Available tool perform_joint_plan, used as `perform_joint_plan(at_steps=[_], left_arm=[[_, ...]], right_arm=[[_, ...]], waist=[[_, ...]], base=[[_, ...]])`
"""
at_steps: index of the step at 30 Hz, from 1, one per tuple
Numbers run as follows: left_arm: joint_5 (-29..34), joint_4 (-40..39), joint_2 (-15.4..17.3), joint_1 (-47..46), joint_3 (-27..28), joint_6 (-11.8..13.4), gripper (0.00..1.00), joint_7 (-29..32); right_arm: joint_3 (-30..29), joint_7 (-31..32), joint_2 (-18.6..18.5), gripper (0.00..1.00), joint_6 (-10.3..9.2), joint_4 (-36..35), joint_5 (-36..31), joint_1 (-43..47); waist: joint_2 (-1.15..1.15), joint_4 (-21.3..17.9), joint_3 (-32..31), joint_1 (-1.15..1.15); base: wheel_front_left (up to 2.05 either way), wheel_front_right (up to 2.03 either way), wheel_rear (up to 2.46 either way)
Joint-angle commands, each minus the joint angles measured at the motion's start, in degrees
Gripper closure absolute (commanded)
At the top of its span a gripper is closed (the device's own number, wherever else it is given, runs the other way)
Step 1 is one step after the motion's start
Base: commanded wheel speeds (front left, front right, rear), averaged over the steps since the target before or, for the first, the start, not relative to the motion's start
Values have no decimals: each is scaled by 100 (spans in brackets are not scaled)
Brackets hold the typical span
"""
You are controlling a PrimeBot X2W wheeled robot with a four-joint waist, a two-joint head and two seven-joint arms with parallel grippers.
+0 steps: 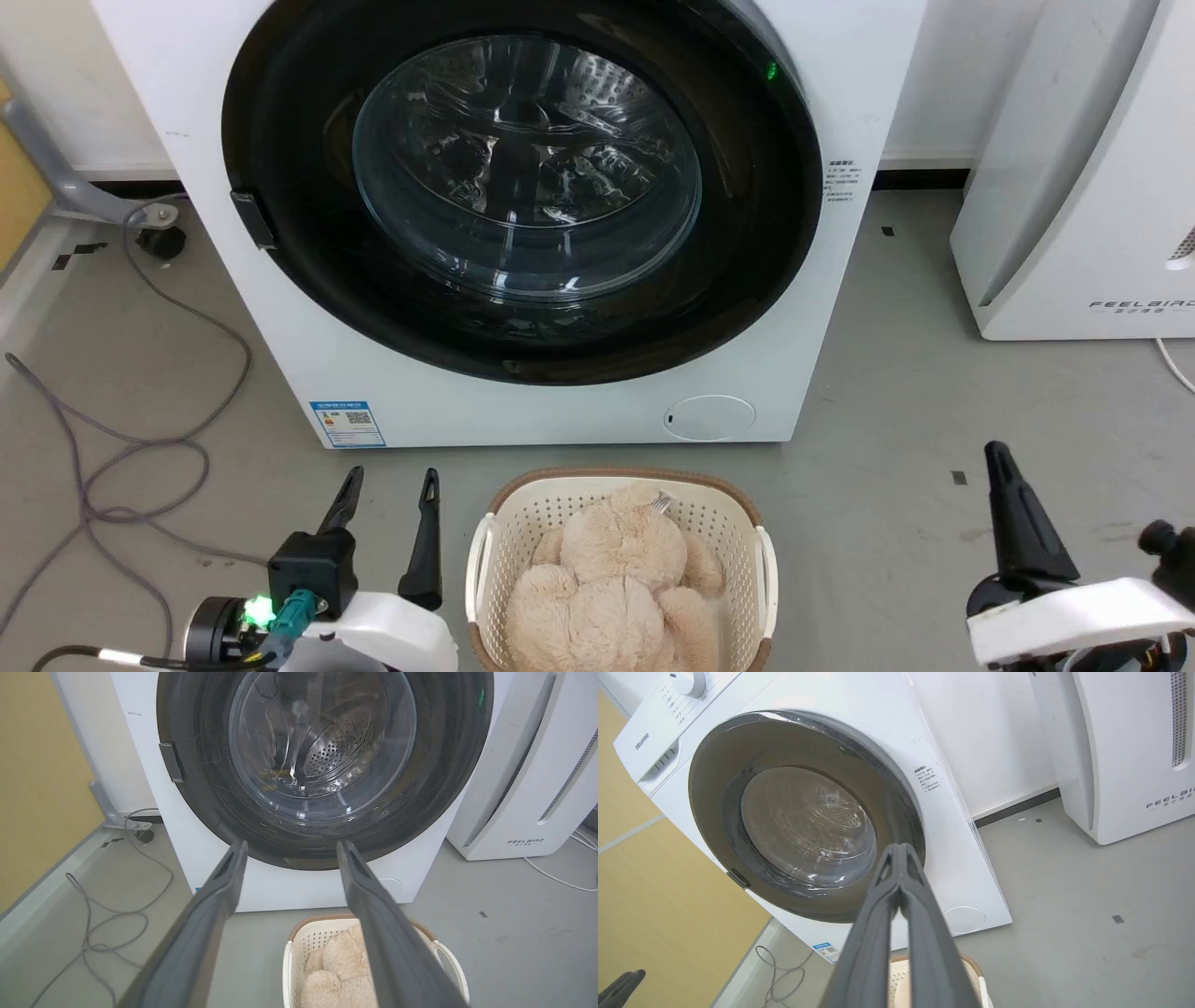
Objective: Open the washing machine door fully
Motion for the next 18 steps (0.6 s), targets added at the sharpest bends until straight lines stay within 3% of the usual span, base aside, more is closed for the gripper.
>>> perform_joint_plan(at_steps=[1, 18], left_arm=[[-36, 33, 3, -94, -45, 15, 0, -71], [-179, 103, 3, -219, -207, 70, 0, -275]], right_arm=[[-51, -60, 2, 100, 1, 25, 297, -155], [-536, -269, -110, 100, 2, 1097, 2398, -1378]], waist=[[0, 1, -1, 0], [0, 0, 90, 0]], base=[[0, 0, 0], [0, 0, 0]])
